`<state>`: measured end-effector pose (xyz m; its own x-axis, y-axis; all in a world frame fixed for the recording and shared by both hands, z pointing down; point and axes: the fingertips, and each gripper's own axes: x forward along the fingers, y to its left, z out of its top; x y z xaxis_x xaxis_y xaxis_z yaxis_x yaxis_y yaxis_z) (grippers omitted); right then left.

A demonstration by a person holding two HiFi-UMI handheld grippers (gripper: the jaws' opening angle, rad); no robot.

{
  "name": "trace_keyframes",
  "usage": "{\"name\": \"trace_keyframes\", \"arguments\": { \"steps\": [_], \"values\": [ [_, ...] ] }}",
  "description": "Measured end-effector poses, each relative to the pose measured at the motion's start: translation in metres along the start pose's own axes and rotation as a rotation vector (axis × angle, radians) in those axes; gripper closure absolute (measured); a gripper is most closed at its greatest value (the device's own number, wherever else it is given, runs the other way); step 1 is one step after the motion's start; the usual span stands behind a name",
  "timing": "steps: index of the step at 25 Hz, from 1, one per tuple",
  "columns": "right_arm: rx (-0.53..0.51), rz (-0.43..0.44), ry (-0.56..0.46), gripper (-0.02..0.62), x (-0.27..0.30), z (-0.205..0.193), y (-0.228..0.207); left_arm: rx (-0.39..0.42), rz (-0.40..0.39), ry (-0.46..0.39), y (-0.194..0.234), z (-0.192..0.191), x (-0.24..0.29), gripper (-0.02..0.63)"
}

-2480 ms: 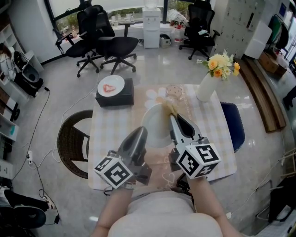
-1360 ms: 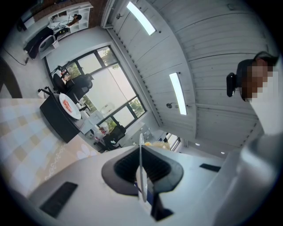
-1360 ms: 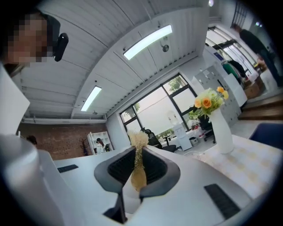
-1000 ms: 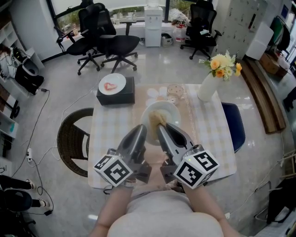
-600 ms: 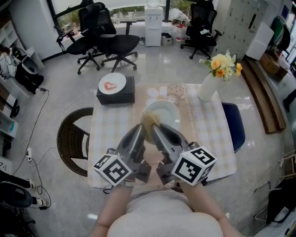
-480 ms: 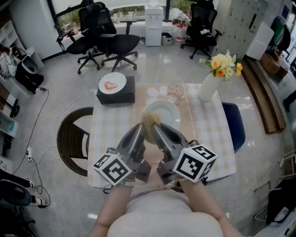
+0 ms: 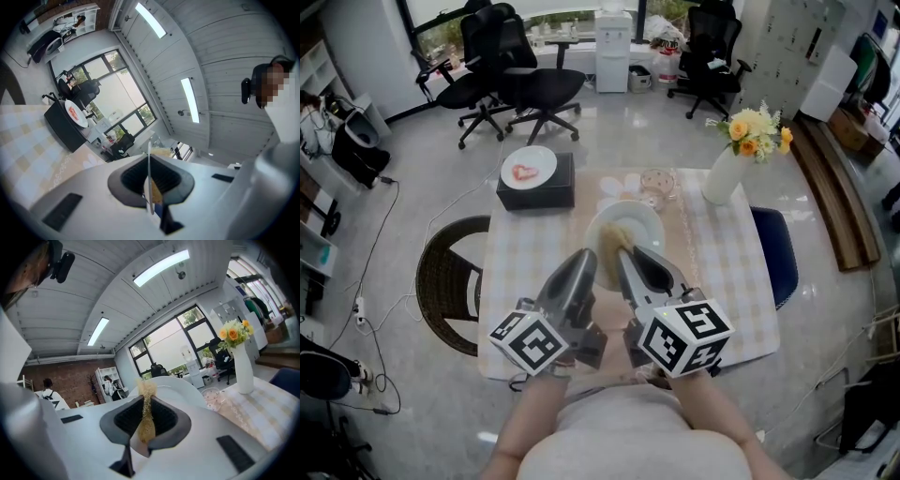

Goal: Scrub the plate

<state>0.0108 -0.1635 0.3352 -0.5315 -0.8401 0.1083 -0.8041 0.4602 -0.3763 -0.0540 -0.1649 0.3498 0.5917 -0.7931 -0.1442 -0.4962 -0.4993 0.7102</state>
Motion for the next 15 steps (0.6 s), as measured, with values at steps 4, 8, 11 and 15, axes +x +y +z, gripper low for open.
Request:
{"name": "trace_keyframes", "arguments": {
  "steps": [4,8,11,15],
  "values": [
    [-0.060,-0.049,-0.003,0.548,-0.001,0.001,-0.005,-0.002,0.000,-0.004,0.001,0.001,-0.001,0.586],
    [-0.064,-0.087,-0.007,0.548,-0.005,0.004,-0.017,-0.004,-0.001,-0.011,0.000,0.003,-0.001,0.586],
    [-0.061,-0.111,-0.012,0.548,-0.006,0.006,-0.026,-0.003,-0.001,-0.013,-0.001,0.004,-0.001,0.586],
    [-0.079,-0.152,-0.017,0.548,-0.009,0.008,-0.038,-0.005,-0.004,-0.016,-0.001,0.005,-0.002,0.586]
  ]
}}
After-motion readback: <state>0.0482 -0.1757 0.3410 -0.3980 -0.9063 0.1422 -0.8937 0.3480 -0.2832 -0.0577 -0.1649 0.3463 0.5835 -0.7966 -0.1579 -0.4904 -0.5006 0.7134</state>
